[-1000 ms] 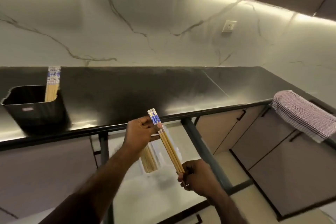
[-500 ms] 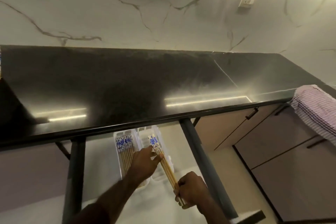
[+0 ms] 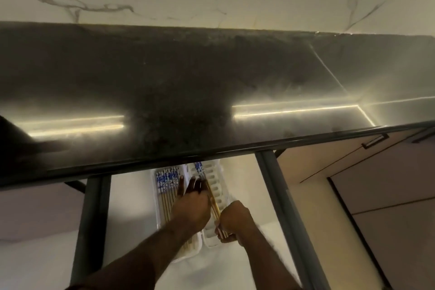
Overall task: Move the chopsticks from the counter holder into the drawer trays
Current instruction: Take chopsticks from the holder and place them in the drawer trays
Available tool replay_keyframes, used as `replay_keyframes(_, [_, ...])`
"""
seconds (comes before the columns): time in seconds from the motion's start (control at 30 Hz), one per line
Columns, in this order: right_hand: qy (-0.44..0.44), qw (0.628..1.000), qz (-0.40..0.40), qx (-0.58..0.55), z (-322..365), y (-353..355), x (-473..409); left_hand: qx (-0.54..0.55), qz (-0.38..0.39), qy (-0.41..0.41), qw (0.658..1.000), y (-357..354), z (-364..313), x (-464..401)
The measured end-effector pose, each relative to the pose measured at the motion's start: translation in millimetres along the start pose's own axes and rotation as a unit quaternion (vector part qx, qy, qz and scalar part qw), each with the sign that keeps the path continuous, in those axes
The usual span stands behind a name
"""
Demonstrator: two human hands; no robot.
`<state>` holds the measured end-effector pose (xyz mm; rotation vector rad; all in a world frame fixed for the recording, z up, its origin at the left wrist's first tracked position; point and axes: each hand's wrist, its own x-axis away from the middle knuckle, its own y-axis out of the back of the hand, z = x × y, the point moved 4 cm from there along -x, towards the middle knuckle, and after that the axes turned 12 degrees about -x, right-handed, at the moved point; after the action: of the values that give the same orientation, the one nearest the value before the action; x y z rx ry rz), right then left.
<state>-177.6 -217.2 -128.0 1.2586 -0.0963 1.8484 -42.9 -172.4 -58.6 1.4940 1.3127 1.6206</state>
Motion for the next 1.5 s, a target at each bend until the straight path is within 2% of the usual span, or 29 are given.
replay_keyframes(0.07, [-0.006,1.0,0.002,0.006,-10,-15,-25,-0.008,0.004,0.01,1.0,0,0,-2])
replay_keyframes(0.13, [-0.004,1.0,-0.004,0.023,7,-20,-2,-0.064,-0.003,-0.009,0.998,-4,-3,-4])
replay_keyframes(0.23, [0.015,0.993,-0.015,0.116,25,-21,30,-0.158,-0.005,-0.042,0.987,-18,-6,-13])
replay_keyframes(0.47, [0.037,0.987,-0.033,0.152,20,-26,26,-0.246,0.023,-0.094,0.964,-34,-10,-25])
replay_keyframes(0.6, [0.063,0.98,-0.063,0.179,18,-27,28,-0.26,0.05,-0.091,0.96,-29,-14,-25])
replay_keyframes(0.77, [0.113,0.973,-0.067,0.189,20,-30,38,-0.216,0.072,-0.083,0.97,-28,-17,-27])
replay_keyframes(0.87, [0.132,0.975,-0.063,0.165,27,-24,47,-0.206,0.051,-0.09,0.973,-22,-16,-26])
replay_keyframes(0.97, [0.163,0.974,-0.068,0.145,37,-11,66,-0.235,-0.007,-0.134,0.963,-7,-18,-14])
replay_keyframes(1.07, [0.201,0.967,-0.087,0.129,49,5,90,-0.161,-0.055,-0.134,0.976,9,-15,4])
replay_keyframes(1.23, [0.271,0.949,-0.131,0.094,69,33,152,0.07,-0.074,-0.091,0.991,57,-15,55])
replay_keyframes(1.37, [0.346,0.925,-0.147,0.049,80,48,215,0.232,-0.149,-0.048,0.96,107,-16,111])
replay_keyframes(1.5, [0.425,0.888,-0.173,0.017,80,48,289,0.339,-0.264,-0.001,0.903,143,-11,180])
